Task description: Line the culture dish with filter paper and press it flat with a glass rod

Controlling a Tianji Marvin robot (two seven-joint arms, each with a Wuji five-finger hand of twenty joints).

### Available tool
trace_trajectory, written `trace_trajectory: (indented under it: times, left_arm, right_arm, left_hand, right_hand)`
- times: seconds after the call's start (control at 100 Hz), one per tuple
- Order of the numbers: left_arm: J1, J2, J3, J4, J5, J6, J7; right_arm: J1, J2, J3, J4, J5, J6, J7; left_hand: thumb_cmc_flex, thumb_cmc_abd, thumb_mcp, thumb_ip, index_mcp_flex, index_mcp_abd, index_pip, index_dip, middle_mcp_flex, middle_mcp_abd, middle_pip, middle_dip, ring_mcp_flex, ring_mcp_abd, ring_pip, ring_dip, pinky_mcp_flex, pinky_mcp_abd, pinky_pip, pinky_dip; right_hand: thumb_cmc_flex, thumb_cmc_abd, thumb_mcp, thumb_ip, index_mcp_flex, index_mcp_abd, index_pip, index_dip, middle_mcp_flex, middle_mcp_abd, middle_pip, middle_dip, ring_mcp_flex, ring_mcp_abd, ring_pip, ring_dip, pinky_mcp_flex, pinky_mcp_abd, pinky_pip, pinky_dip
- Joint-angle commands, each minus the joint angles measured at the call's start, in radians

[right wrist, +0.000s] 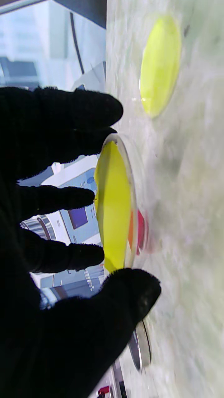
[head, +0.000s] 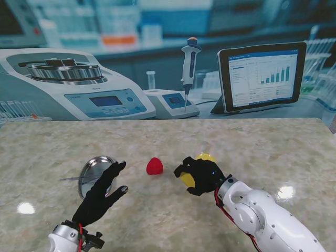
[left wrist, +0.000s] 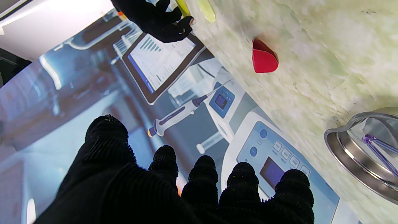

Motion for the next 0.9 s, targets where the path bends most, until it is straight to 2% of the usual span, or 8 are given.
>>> trace_trajectory:
  times: [0.0, 0.22, 0.43, 0.89]
  left_arm:
    - [0.006, 0.001, 0.003, 0.002, 0.001, -0.002, -0.003]
    - [0.006, 0.001, 0.006, 0.006, 0.003, -0.004, -0.001]
    - [0.006, 0.001, 0.007, 0.008, 0.003, -0.007, -0.001]
    - [0.005, 0.001, 0.010, 0.013, 0.004, -0.010, 0.001]
  right_arm:
    - [-0.035, 0.000, -0.012, -0.019, -0.007, -0.011, -0.001]
    - [-0.089, 0.006, -0.031, -0.055, -0.042, -0.025, -0.016]
    - [-0.095, 0.013, -0.070, -0.047, -0.082, 0.008, -0.021]
    - [-0.112, 0.022, -0.104, -0.028, -0.112, 0.049, -0.004]
  left_hand:
    - [0.009, 0.017, -0.015, 0.031, -0.009, -0.002, 0.016, 0.006, -0.026, -0.016, 0.002, 0.011, -0.029, -0.028, -0.012, 0.010, -0.002, -0.018, -0.050, 0.000]
    - [0.009, 0.018, -0.015, 0.031, -0.009, -0.005, 0.015, 0.006, -0.026, -0.017, 0.002, 0.010, -0.030, -0.028, -0.012, 0.010, -0.002, -0.019, -0.050, -0.001]
    - [0.008, 0.017, -0.015, 0.030, -0.009, -0.004, 0.014, 0.005, -0.026, -0.017, 0.002, 0.009, -0.030, -0.028, -0.012, 0.010, -0.002, -0.018, -0.050, -0.001]
    - [0.008, 0.017, -0.015, 0.031, -0.009, -0.004, 0.014, 0.006, -0.026, -0.018, 0.002, 0.009, -0.029, -0.029, -0.012, 0.010, -0.002, -0.018, -0.050, -0.001]
  right_hand:
    - [0.096, 0.038, 0.093, 0.034, -0.015, -0.028, -0.017, -0.012, -0.028, 0.018, -0.003, 0.012, 0.037, -0.087, 0.093, 0.048, -0.004, -0.021, 0.035, 0.020]
    - [0.093, 0.043, 0.087, 0.034, -0.021, -0.027, -0.027, -0.011, -0.031, 0.016, -0.007, 0.013, 0.032, -0.084, 0.091, 0.049, -0.010, -0.021, 0.034, 0.024]
    - [0.089, 0.048, 0.082, 0.035, -0.027, -0.029, -0.036, -0.009, -0.033, 0.015, -0.010, 0.014, 0.026, -0.080, 0.090, 0.050, -0.017, -0.017, 0.036, 0.031]
    - [0.066, 0.062, 0.058, 0.038, -0.055, -0.032, -0.070, -0.003, -0.070, 0.011, -0.026, 0.014, -0.047, -0.059, 0.075, 0.051, -0.082, 0.006, 0.034, 0.054]
